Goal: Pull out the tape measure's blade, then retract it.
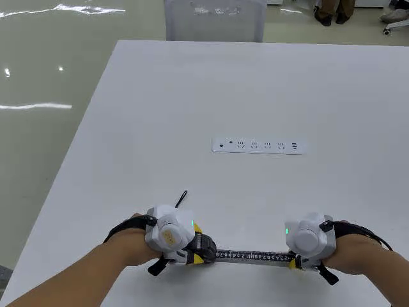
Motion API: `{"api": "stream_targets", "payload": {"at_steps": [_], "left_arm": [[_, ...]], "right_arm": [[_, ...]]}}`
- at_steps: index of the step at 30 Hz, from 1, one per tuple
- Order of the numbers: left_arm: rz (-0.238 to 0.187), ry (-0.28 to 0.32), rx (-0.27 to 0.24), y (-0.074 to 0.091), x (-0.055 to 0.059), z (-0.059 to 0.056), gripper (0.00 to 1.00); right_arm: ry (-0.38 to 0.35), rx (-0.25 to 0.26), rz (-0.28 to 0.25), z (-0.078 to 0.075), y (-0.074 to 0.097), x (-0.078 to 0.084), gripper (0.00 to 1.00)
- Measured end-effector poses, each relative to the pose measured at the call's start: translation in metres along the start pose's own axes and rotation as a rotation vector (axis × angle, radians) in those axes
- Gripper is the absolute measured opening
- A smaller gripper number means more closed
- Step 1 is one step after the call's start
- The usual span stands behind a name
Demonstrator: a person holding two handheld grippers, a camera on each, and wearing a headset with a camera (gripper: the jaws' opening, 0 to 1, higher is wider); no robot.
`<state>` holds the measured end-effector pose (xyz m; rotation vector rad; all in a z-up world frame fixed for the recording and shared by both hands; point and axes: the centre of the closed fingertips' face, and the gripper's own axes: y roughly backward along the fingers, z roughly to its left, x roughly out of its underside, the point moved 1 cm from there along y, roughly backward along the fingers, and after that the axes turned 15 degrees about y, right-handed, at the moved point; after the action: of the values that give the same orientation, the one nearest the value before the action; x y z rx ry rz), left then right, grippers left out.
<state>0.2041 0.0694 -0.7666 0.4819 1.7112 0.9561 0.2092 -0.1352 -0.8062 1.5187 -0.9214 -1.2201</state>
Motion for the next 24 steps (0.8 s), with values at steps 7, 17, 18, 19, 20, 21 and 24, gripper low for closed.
{"api": "stream_targets", "payload": {"at_steps": [7,17,18,19,20,21,24], "left_arm": [[0.000,0.002,-0.001,-0.001,0.000,0.001,0.30],[0.001,0.001,-0.002,-0.003,0.002,0.003,0.30],[0.001,0.001,-0.002,-0.003,0.002,0.003,0.30],[0.001,0.000,-0.002,-0.002,0.002,0.003,0.30],[0.001,0.000,-0.002,-0.002,0.002,0.003,0.30],[0.000,0.000,-0.002,-0.002,0.002,0.002,0.30],[-0.001,-0.001,-0.003,-0.002,0.001,0.002,0.30]], "right_arm": [[0.002,0.006,0.003,0.001,0.004,0.002,0.11],[0.001,0.007,0.017,0.001,0.010,0.013,0.11],[0.000,0.007,0.017,0.001,0.011,0.014,0.11],[0.001,0.007,0.018,0.002,0.011,0.015,0.11],[0.001,0.007,0.019,0.001,0.010,0.017,0.11],[0.000,0.007,0.020,0.001,0.010,0.018,0.11],[0.005,0.008,0.023,0.002,0.010,0.022,0.11]]}}
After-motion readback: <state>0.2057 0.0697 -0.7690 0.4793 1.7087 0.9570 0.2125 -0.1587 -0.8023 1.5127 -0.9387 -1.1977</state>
